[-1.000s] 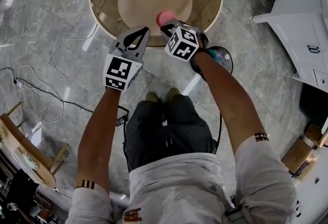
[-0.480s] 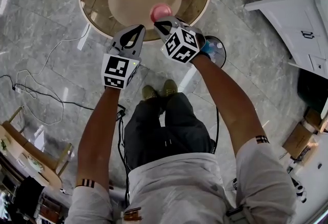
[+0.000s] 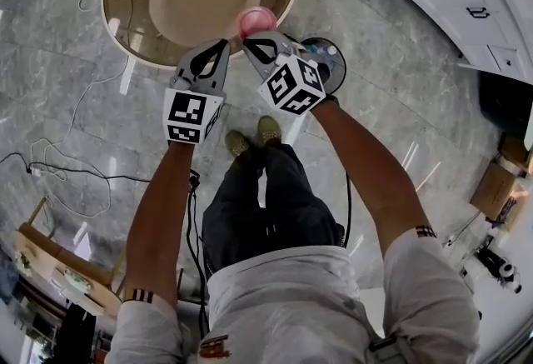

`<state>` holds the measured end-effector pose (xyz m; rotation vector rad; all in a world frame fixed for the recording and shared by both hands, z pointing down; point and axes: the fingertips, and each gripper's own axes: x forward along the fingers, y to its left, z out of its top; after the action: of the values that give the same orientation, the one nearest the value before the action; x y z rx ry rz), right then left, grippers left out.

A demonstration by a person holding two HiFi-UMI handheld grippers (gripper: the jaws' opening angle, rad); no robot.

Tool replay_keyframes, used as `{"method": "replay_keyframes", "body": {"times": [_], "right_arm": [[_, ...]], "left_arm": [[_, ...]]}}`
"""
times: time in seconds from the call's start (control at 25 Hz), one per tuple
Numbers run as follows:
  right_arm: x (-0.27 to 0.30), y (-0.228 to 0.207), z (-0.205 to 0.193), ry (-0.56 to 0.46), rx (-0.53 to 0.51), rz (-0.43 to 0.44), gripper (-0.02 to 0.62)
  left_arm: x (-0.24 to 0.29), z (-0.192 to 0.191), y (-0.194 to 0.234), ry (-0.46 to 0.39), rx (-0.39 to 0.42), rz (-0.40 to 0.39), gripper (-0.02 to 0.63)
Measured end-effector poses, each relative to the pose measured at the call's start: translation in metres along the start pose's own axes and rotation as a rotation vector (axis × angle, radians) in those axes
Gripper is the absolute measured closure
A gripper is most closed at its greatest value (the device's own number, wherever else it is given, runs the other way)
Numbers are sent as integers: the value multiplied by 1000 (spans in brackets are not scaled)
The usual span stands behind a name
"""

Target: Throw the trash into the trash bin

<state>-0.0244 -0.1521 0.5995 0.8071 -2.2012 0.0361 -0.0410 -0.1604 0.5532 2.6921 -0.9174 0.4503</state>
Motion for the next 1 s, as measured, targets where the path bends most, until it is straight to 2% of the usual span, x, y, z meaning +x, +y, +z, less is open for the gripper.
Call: {"method": "replay_keyframes", "body": {"times": [0.28,0.52,0.76,1.0], "right_arm": [[-66,-11,-31,20,78,-83,588],[-106,-13,-81,76,143,-121,588],[-133,-7,-149,162,224,-126,588],[-145,5,-210,243,253,-73,588]], "left_arm": [[17,17,-58,6,25,-92,607],[40,20,-106,19,57,-174,607],[70,15,-148,38,94,-242,607],[93,13,-184,71,99,-285,607]]}}
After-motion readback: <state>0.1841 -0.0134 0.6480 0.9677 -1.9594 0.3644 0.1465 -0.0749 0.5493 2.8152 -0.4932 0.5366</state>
